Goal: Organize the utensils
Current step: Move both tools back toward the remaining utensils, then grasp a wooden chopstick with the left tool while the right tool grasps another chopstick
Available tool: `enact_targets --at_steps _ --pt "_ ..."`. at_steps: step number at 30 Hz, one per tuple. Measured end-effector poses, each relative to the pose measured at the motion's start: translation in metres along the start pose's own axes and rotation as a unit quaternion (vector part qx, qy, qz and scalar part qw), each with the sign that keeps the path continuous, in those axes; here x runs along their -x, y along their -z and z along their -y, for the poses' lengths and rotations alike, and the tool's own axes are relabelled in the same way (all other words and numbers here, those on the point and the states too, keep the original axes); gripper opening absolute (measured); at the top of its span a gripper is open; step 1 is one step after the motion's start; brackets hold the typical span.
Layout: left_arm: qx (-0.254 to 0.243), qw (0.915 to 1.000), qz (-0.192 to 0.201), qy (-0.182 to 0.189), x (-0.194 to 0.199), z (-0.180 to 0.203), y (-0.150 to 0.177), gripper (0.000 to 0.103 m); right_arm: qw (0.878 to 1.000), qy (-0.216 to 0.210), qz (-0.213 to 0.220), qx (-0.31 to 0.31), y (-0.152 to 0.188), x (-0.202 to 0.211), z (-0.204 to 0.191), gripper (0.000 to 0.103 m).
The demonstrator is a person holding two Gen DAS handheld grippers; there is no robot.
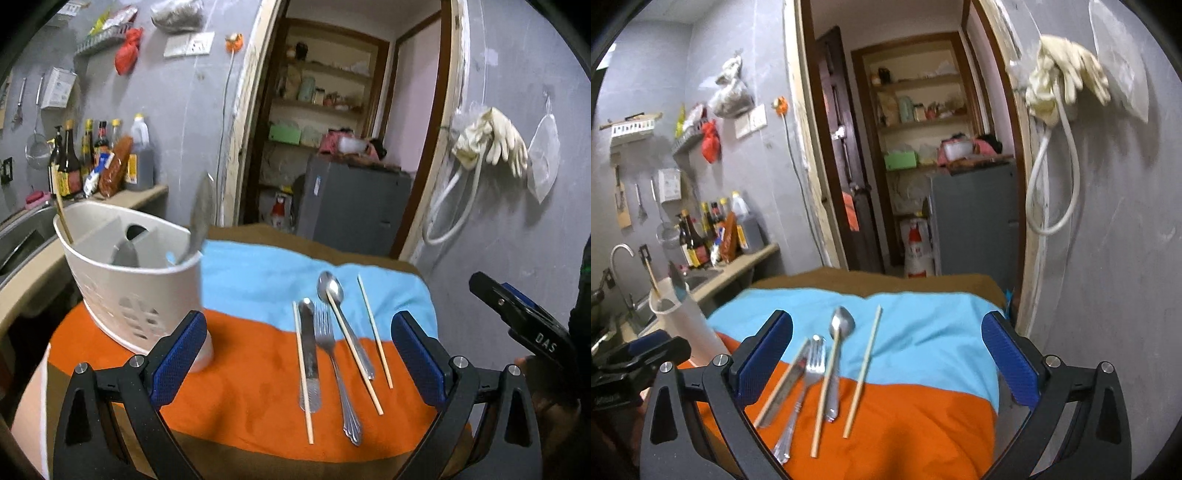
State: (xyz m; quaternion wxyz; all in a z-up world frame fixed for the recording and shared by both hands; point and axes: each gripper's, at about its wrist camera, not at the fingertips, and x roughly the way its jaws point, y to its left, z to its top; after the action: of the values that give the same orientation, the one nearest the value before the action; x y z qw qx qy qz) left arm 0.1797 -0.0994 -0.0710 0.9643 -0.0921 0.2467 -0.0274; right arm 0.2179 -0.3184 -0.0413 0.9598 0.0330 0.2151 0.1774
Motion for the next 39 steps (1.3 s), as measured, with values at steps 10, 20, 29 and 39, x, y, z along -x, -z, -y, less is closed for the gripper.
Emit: enact_targets --at_steps 10,20,29,39 --pt "0.006 0.998 -0.063 -0.003 -0.048 -0.003 0.015 0.091 0.996 -0.041 -0.072 -0.016 0.013 -0.048 0.016 0.075" --pt "0.018 0.9854 -0.169 0.009 -0.105 -0.005 0.02 0.022 0.986 -0.058 -0.153 -0.025 0.026 -0.094 0.019 0.04" --pt "0.034 0.9771 -0.21 -0.005 -0.122 -0.016 0.025 0.008 0.978 -0.075 -0.191 -0.024 0.033 -0.109 0.017 0.029" --pt "0.029 0.973 -0.226 -0.038 -0.137 -0.013 0.022 0.004 0.968 -0.085 -0.236 -0.002 0.033 -0.138 0.001 0.024"
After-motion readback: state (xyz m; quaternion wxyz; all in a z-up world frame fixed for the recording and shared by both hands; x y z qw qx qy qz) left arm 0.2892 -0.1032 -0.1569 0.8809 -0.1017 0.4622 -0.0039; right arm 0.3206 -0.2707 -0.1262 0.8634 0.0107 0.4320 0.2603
